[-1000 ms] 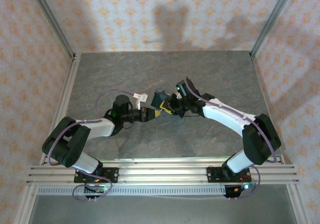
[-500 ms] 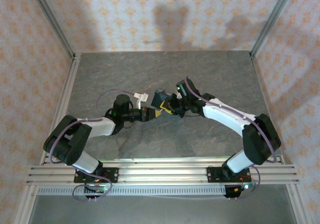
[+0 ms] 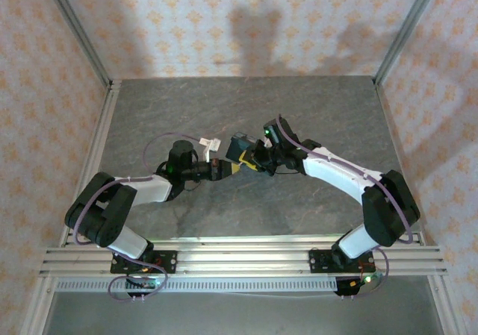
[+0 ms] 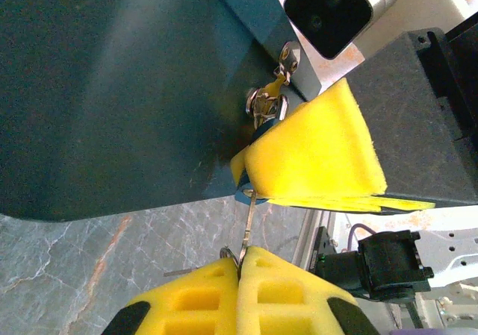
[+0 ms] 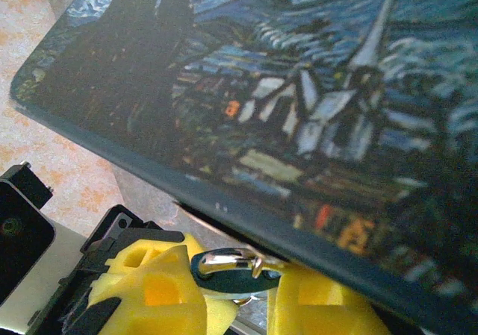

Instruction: Unlock a padlock with a key

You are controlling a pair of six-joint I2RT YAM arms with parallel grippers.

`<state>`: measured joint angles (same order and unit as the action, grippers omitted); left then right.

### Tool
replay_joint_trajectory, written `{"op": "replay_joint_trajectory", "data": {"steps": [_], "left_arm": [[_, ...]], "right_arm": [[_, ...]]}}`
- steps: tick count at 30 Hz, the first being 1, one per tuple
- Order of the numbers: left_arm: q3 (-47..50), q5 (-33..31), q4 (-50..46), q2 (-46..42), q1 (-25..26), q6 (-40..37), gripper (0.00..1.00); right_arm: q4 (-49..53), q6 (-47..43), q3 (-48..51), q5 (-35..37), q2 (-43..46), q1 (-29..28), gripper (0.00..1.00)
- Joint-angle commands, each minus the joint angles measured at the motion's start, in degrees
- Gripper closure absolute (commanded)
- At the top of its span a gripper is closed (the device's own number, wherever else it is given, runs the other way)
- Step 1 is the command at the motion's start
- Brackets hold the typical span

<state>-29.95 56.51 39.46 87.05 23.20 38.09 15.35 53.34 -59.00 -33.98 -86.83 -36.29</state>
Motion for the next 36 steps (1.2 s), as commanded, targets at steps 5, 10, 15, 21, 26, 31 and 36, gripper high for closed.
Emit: {"op": "replay_joint_trajectory", "data": {"steps": [5, 10, 15, 21, 26, 31, 36], "left_arm": [[-1.3, 0.3, 1.1, -1.4, -0.5, -1.1, 1.0], [-2.0, 1.0, 2.9, 0.6, -0.3, -0.3, 1.0], [-2.8, 1.5, 1.3, 1.0, 0.2, -1.1, 1.0], [-3.9, 1.5, -0.7, 0.1, 0.0, -1.5, 1.0], [-4.8, 0.1, -1.5, 0.2, 0.0, -1.6, 1.0], [-3.9, -1.5, 3.9, 0.6, 0.1, 1.2, 1.0], [-2.6, -8.9, -0.3, -2.9, 3.1, -3.9, 1.0]], "right_arm": [[-1.5, -1.0, -0.3, -1.7, -0.1, 0.0, 1.0], [-1.5, -1.0, -0.6, -2.4, -0.1, 0.0, 1.0], [0.3, -2.2, -1.4, -3.1, -1.0, -0.1, 1.0], [2.6, -3.8, -2.3, -3.4, -1.7, -0.4, 1.0], [3.4, -4.4, -3.2, -3.9, -2.6, -1.0, 1.0], [6.1, -5.3, -4.7, -3.4, -3.4, -1.5, 1.0], [5.6, -4.1, -5.1, -3.5, -3.5, -1.7, 1.0]]}}
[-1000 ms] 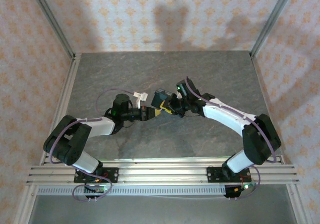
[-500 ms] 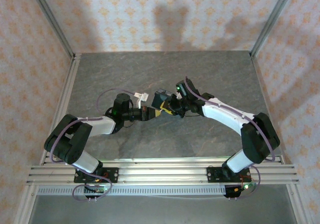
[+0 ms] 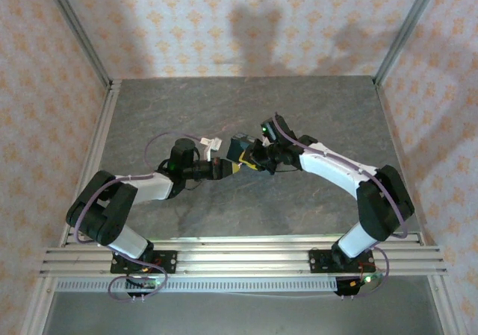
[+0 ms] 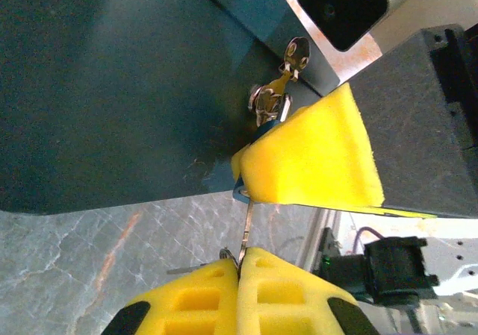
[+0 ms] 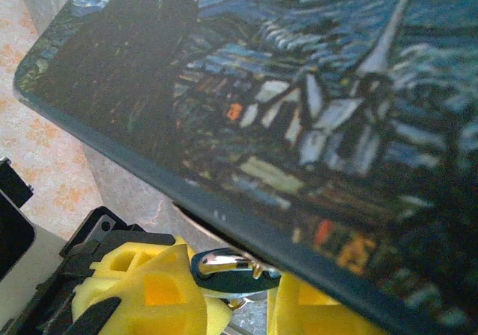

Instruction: Unlock a padlock with a key

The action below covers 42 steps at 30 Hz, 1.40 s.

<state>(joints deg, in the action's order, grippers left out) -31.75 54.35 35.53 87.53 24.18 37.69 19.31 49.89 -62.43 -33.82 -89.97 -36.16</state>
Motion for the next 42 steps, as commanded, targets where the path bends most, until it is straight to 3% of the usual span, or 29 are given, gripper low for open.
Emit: {"op": "replay_joint_trajectory", "data": {"steps": [1, 5, 8, 10, 15, 20, 29, 36, 42], "left_arm": [[-0.7, -9.4, 1.1, -4.6, 3.4, -6.2, 1.0], [1.7, -14.7, 1.8, -8.1, 5.3, -9.0, 1.0], [1.5, -14.8, -0.5, -10.5, 5.3, -10.2, 1.0], [0.1, -12.5, -2.2, -10.1, 5.0, -10.6, 1.0], [0.1, -4.5, 4.8, -5.5, 0.9, -3.1, 1.0], [0.0, -1.7, 5.5, -2.7, -0.5, -2.2, 1.0], [2.9, -4.7, 9.9, -3.2, -0.2, -0.1, 1.0], [5.8, -11.1, 11.3, -4.6, 1.8, -1.4, 1.0], [6.5, -12.5, 13.4, -3.8, 1.8, -3.0, 1.0]], "right_arm": [[1.4, -0.2, -1.7, -3.7, -0.3, -1.8, 1.0], [1.2, 0.8, -1.0, -3.5, 0.3, -1.8, 1.0], [0.6, 1.3, -0.2, -3.6, 0.4, -1.8, 1.0], [0.7, 0.9, -0.2, -4.0, 0.3, -1.8, 1.0], [2.1, -0.5, -0.4, -4.3, 0.9, -1.8, 1.0], [0.5, 0.7, 0.7, -4.5, 1.9, -1.7, 1.0], [-4.8, 4.8, 2.9, -4.9, 2.2, -1.7, 1.0], [-7.1, 6.6, 3.2, -5.5, 2.2, -1.7, 1.0], [-7.7, 7.4, 4.0, -5.8, 2.8, -1.6, 1.0]]}}
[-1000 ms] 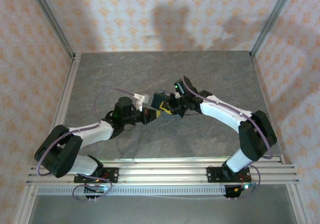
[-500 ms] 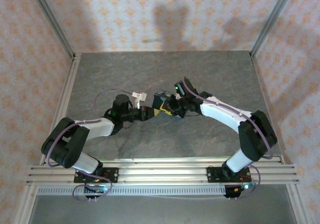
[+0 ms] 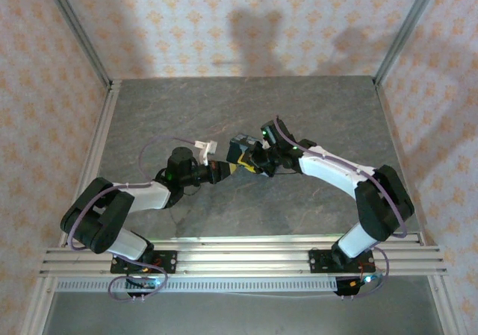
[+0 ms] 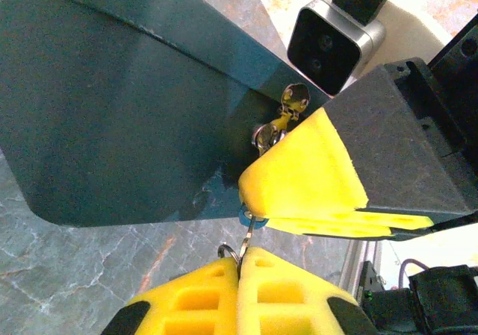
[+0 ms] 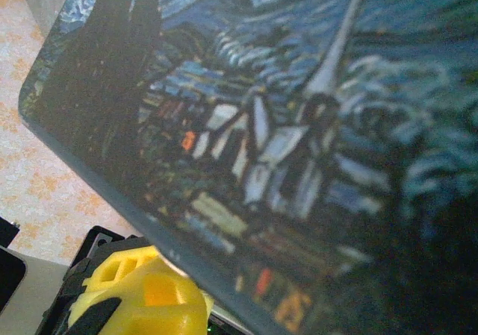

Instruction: Unlock a padlock with a key

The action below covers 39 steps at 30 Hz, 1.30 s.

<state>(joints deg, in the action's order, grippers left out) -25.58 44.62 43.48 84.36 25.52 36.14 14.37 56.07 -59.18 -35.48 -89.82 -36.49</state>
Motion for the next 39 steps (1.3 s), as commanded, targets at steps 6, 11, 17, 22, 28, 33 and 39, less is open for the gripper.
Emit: {"op": "replay_joint_trajectory", "data": {"steps": [6, 11, 17, 22, 28, 33, 39], "left_arm": [[1.8, -1.5, 16.1, 4.1, 0.6, 2.4, 1.0], [2.1, -1.2, 18.8, 4.9, 1.1, 4.2, 1.0], [0.7, 0.5, 20.5, 6.4, 1.2, 7.8, 1.0], [-0.3, 0.6, 18.3, 8.8, 1.3, 8.3, 1.0], [-1.2, 2.0, 25.1, 13.4, 1.6, 12.9, 1.0], [-1.2, 1.8, 24.8, 12.3, 1.6, 12.6, 1.0], [-2.2, 2.6, 26.3, 12.6, 1.6, 15.3, 1.0]], "right_arm": [[-4.4, 2.5, 1.4, -4.3, 3.2, -1.1, 1.0], [-6.5, 3.9, 2.3, -4.9, 3.0, -1.0, 1.0], [-6.3, 3.9, 1.6, -4.8, 2.5, -1.0, 1.0], [-5.6, 3.3, 0.8, -4.8, 2.1, -1.0, 1.0], [-5.2, 2.8, 0.8, -4.6, 1.6, -1.0, 1.0], [-0.8, -0.3, -0.8, -3.3, 1.3, -1.1, 1.0], [1.8, -2.7, -1.9, -2.8, 0.7, -1.5, 1.0]]}}
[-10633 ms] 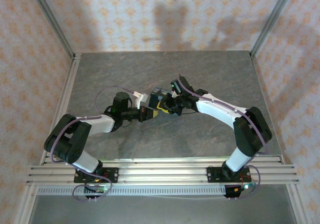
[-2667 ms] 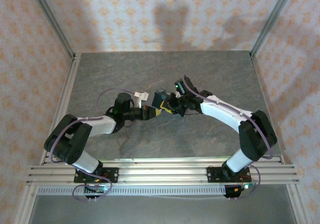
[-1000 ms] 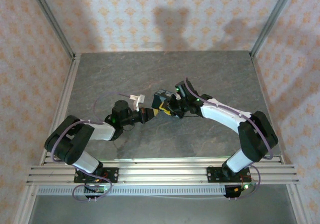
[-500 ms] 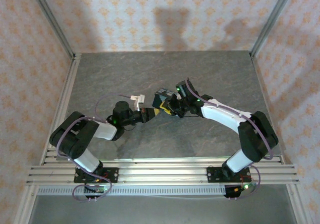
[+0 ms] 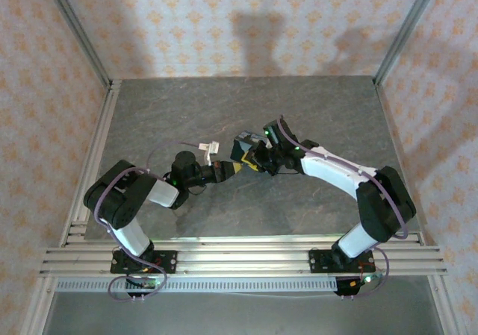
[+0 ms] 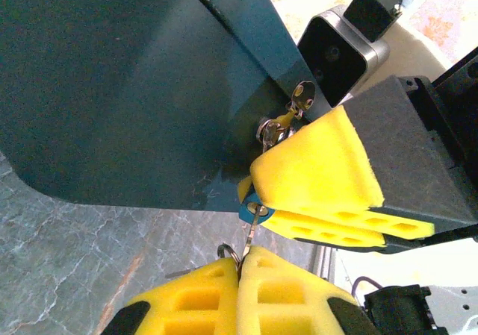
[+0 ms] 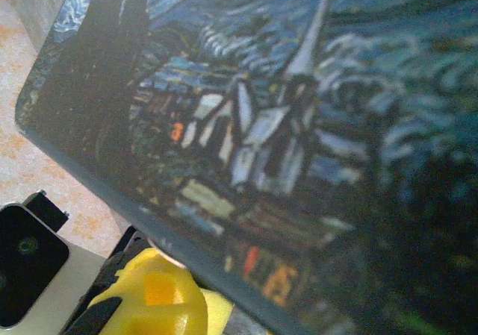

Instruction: Unlock a padlock with a key

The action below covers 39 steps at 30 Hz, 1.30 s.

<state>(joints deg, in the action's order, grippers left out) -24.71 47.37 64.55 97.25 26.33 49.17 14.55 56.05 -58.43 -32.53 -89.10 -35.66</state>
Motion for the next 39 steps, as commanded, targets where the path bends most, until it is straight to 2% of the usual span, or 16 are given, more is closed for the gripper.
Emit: {"op": "replay_joint_trajectory", "data": {"steps": [1, 7, 12, 26, 34, 39], "left_arm": [[-3.2, -0.2, 5.5, -0.2, 0.8, 2.7, 1.0], [-4.6, 0.2, 10.4, 2.3, 0.8, 8.8, 1.0], [-5.3, 0.2, 10.5, 2.3, 1.1, 10.0, 1.0], [-6.3, 2.3, 10.2, -2.6, 1.0, 12.0, 1.0], [-3.7, 2.5, 7.9, -4.1, 1.1, 5.3, 1.0], [-2.5, -0.1, -11.9, -15.9, 1.6, -9.7, 1.0]], "right_arm": [[1.7, -2.8, -2.6, -5.8, 0.1, -2.4, 1.0], [3.2, -4.8, -3.1, -5.3, 0.5, -2.6, 1.0], [0.4, -3.7, -2.0, -6.2, 0.7, -2.8, 1.0], [0.3, -5.6, -2.0, -9.9, 0.6, -2.8, 1.0], [-2.2, -4.9, -1.2, -16.1, 1.6, -1.5, 1.0], [-1.2, -4.9, -1.6, -18.6, 2.6, -1.0, 1.0]]}}
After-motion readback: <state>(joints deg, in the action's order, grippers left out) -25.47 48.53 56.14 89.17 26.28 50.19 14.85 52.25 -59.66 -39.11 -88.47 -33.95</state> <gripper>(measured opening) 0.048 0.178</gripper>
